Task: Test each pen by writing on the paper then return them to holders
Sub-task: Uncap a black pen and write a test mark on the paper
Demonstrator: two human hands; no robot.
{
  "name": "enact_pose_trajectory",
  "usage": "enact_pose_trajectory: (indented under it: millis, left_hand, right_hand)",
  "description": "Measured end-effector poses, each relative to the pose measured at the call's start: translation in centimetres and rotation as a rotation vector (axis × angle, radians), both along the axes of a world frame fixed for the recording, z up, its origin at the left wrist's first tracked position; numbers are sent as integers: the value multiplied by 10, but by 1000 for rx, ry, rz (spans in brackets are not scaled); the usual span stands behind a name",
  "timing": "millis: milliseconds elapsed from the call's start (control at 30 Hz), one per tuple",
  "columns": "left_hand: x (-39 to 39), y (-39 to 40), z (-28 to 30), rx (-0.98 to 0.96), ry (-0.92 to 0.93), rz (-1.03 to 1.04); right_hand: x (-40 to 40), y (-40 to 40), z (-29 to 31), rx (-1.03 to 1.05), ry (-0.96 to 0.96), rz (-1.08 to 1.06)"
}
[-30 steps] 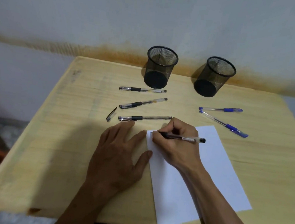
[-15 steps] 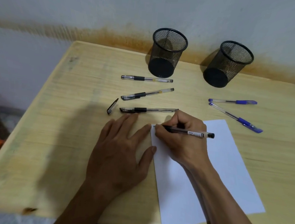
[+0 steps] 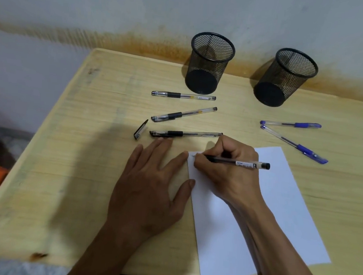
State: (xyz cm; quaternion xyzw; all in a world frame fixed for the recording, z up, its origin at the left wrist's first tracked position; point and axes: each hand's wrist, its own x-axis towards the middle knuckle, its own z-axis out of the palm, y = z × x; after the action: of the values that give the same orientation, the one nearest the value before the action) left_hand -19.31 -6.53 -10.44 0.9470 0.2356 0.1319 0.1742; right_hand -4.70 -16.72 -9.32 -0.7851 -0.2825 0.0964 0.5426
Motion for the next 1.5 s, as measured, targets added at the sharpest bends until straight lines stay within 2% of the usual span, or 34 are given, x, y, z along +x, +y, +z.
enact_pose_trajectory:
  millis: [300, 1300, 1400, 1500]
  left_hand:
    - [1, 0, 2, -6, 14, -1]
    - [0, 1, 0, 1, 12, -1]
    - [0, 1, 1, 9, 16, -2]
    - [0, 1, 3, 26, 28, -5]
  right_hand:
    - [0, -1, 2, 25, 86, -4]
    - [-3, 0, 6, -31, 50, -44]
    - [-2, -1, 10, -12, 107, -74]
    - [0, -3, 18, 104, 245, -115]
